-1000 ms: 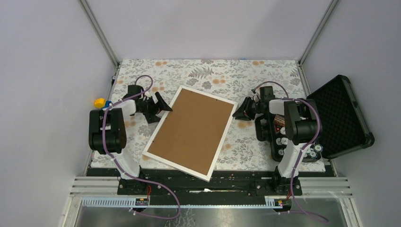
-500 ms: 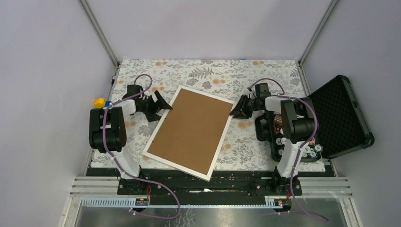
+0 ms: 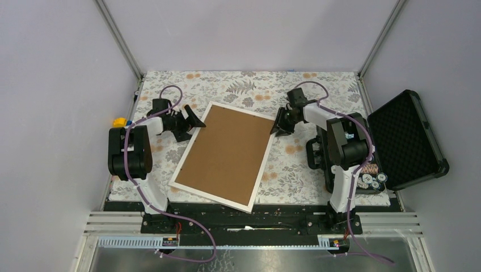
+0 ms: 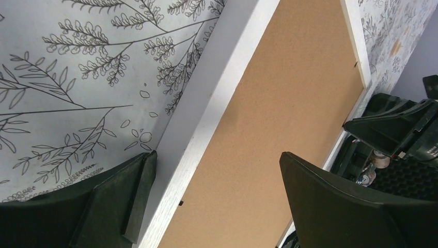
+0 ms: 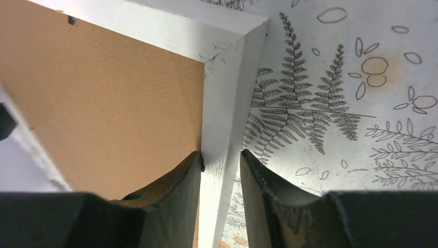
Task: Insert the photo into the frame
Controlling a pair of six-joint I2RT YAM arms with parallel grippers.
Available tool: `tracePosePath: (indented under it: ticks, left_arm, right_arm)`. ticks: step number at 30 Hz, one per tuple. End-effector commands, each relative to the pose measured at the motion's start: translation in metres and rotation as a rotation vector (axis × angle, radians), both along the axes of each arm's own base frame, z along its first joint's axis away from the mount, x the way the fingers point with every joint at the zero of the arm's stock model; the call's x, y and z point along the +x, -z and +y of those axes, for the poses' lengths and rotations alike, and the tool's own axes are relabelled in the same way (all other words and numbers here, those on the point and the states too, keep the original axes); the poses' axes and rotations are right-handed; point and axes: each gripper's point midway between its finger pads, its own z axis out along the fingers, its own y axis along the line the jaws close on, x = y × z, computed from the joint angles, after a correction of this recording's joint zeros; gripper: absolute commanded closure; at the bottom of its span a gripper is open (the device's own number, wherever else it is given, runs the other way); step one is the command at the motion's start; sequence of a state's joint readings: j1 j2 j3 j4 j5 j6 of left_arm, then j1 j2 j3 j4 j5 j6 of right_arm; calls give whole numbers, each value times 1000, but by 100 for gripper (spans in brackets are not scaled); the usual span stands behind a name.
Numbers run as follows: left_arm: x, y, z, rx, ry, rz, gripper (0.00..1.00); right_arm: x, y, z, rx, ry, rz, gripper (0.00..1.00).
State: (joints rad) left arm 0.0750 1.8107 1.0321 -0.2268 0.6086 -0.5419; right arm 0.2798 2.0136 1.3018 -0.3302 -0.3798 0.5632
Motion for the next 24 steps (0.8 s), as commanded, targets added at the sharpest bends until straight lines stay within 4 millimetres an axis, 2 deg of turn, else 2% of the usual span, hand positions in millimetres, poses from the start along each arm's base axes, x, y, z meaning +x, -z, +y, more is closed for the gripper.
tracePosePath:
  ticks: [1, 9, 12, 14, 15, 17, 18, 19, 22, 24]
  left_arm:
    - [-28, 21, -34, -77, 87, 120, 1]
    - [-29, 18, -37, -77, 96, 113, 1]
    - [-29, 16, -38, -80, 99, 110, 1]
    - [-28, 14, -36, -71, 97, 99, 1]
    - [-28, 14, -35, -64, 96, 97, 1]
    - [-27, 10, -30, -45, 90, 83, 1]
    - [-26, 7, -27, -43, 81, 72, 1]
    - [-25, 3, -23, -44, 72, 56, 1]
    - [-23, -12, -9, -51, 37, -3, 1]
    - [-22, -22, 1, -49, 8, -34, 1]
  right_arm:
    - [-59, 85, -14, -431, -121, 187, 59]
    - [-85, 111, 0, -674, -267, 236, 58]
    - [-81, 108, 1, -709, -278, 209, 58]
    - [-69, 93, 6, -690, -282, 160, 57]
    - [-58, 81, 16, -635, -291, 131, 55]
    - [-42, 52, 41, -445, -308, 103, 52]
    - [-36, 33, 56, -320, -315, 90, 48]
    - [-27, 14, 60, -248, -304, 55, 41]
    - [-1, -39, 49, -154, -234, -75, 23]
    - [1, -63, 38, -112, -210, -136, 15]
